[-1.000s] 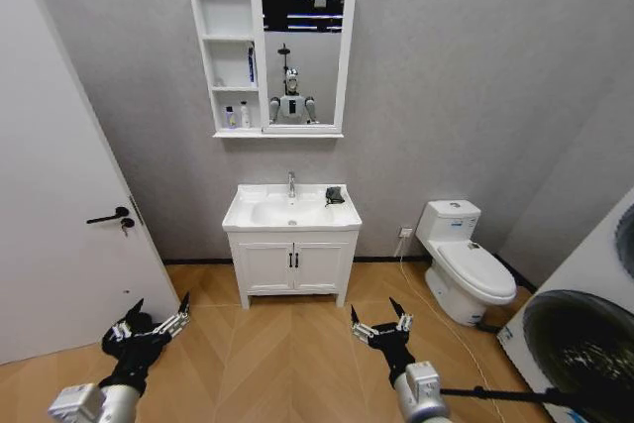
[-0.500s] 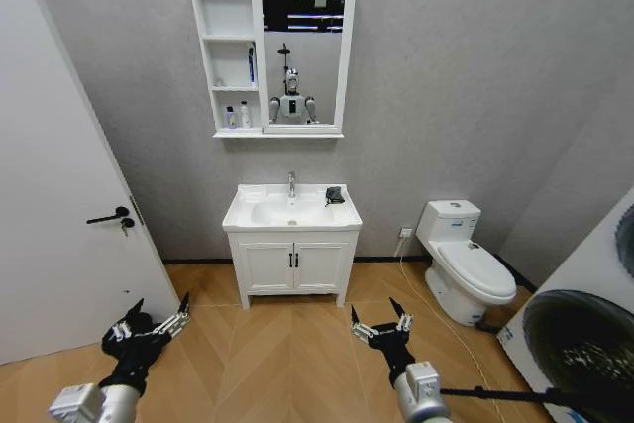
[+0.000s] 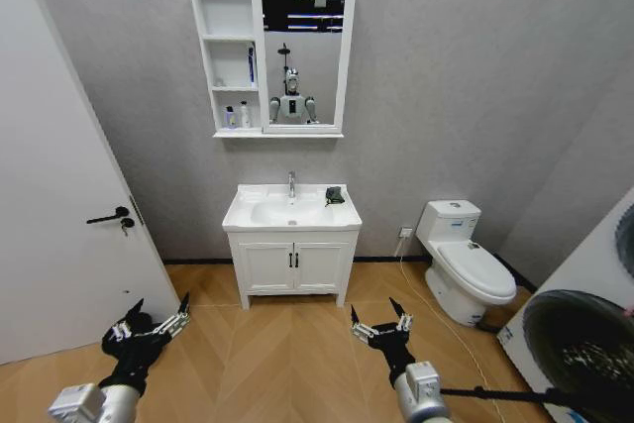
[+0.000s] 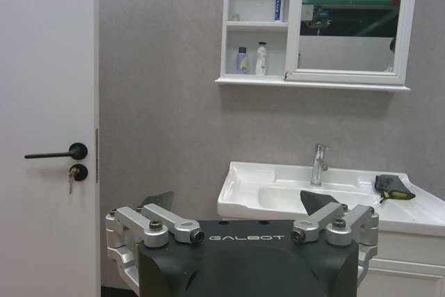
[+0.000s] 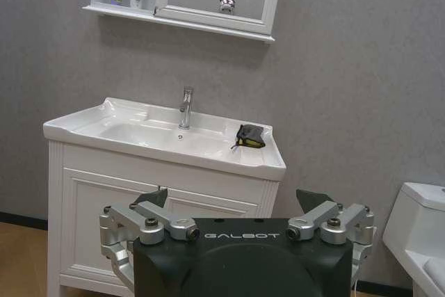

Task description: Move facial cleanser and shampoo from washbasin to cabinet, then wipe washbasin with towel.

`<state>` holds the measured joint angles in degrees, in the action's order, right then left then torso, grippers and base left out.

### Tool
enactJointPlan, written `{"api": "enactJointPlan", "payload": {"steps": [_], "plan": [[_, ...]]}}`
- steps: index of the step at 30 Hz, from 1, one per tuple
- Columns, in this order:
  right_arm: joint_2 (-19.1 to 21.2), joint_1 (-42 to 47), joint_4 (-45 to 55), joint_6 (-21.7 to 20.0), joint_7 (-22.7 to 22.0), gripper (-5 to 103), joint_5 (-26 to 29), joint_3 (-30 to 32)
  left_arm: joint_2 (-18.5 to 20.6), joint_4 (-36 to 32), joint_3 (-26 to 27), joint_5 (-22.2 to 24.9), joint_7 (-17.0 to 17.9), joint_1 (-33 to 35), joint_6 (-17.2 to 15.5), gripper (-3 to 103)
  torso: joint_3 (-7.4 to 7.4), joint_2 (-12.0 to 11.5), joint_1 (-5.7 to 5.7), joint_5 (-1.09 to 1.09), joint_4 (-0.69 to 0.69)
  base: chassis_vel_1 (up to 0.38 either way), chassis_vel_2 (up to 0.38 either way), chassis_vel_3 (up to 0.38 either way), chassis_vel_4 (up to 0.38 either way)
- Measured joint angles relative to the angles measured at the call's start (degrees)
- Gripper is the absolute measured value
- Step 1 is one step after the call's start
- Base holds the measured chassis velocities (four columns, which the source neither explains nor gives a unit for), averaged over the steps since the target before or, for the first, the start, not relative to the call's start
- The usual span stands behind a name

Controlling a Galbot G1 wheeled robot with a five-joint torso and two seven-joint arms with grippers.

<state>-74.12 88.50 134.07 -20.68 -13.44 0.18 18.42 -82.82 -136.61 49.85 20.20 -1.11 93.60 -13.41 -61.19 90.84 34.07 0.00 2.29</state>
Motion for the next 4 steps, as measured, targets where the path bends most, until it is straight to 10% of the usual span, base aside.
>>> {"api": "enactJointPlan", "payload": {"steps": [4], "plan": [[0.0, 0.0, 0.0, 0.0, 0.0, 100, 0.0, 0.0, 0.0, 0.0, 0.0, 0.0, 0.0, 0.0, 0.0, 100, 0.0, 0.0, 0.0, 0.0, 0.0, 0.0, 0.0, 0.0, 0.0]]}}
